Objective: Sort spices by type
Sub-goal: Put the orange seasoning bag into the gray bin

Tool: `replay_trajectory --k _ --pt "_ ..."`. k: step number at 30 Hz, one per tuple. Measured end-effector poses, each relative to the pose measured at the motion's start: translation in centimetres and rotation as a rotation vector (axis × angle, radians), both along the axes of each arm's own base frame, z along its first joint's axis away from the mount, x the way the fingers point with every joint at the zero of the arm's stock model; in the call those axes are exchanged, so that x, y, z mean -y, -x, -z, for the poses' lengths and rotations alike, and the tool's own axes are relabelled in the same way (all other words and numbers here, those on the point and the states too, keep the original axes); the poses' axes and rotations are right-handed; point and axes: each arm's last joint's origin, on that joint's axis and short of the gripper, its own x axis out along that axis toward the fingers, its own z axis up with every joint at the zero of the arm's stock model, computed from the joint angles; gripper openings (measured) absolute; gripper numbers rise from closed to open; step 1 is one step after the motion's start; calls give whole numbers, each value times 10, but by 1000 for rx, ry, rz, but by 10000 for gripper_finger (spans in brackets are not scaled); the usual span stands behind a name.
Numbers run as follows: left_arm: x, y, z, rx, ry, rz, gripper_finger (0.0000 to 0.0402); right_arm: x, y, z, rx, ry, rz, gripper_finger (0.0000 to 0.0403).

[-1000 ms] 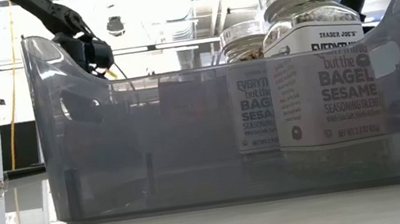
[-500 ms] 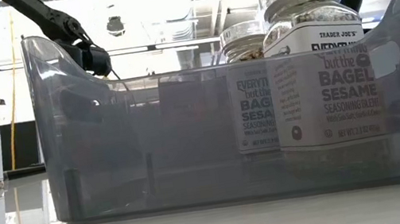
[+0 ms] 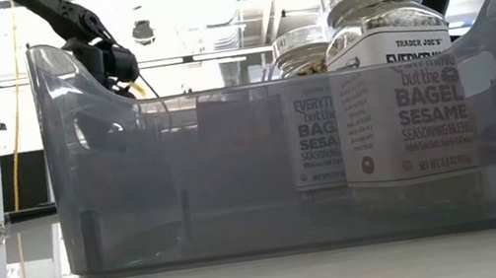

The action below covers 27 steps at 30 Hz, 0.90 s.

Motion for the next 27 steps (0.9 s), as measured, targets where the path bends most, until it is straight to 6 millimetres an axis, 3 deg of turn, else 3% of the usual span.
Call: replay_trajectory --k 11,21,24,27 --pt "1 0 -2 -5 7 5 100 0 0 0 2 0 1 286" --pt "7 3 22 -8 78 19 99 0 0 0 1 0 1 286" --pt "7 2 22 -3 71 19 83 0 0 0 1 0 0 286" --pt "7 3 22 -10 69 24 43 0 0 0 1 0 1 286"
